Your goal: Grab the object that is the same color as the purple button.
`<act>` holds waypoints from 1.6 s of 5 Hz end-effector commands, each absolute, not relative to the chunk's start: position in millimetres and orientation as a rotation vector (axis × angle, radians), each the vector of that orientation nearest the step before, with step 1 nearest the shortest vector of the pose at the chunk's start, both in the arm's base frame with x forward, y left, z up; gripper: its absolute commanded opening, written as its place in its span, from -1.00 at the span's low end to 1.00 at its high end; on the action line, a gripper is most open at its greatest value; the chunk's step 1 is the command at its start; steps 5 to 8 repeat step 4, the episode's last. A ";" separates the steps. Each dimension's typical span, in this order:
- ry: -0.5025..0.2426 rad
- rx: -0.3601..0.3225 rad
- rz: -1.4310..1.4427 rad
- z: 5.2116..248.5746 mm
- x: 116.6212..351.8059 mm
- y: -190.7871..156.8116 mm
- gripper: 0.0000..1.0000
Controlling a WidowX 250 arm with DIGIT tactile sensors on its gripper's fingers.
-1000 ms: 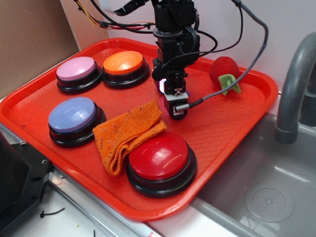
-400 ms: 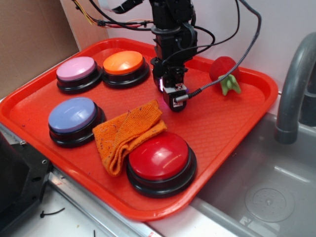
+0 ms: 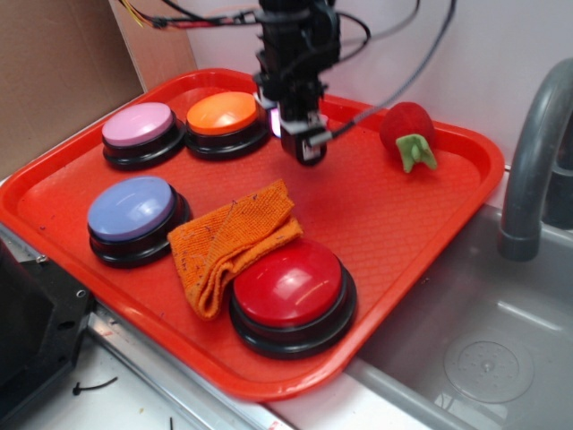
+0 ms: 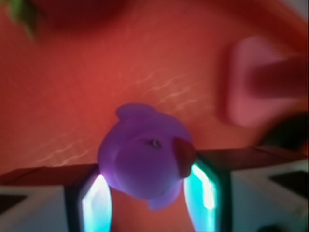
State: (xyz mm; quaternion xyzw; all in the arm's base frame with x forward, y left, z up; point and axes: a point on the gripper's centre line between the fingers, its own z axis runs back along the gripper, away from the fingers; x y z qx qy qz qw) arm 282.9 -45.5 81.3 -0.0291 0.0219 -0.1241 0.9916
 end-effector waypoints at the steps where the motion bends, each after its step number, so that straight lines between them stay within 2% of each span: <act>1: -0.148 -0.027 0.061 200.0 260.4 -33.9 -1.00; 2: -0.172 -0.055 0.169 233.4 251.3 -30.6 -1.00; 3: -0.193 -0.066 0.198 239.8 250.0 -29.6 -1.00; 4: -0.111 -0.062 0.227 225.2 254.8 -24.1 -1.00; 8: -0.111 -0.062 0.227 225.2 254.8 -24.1 -1.00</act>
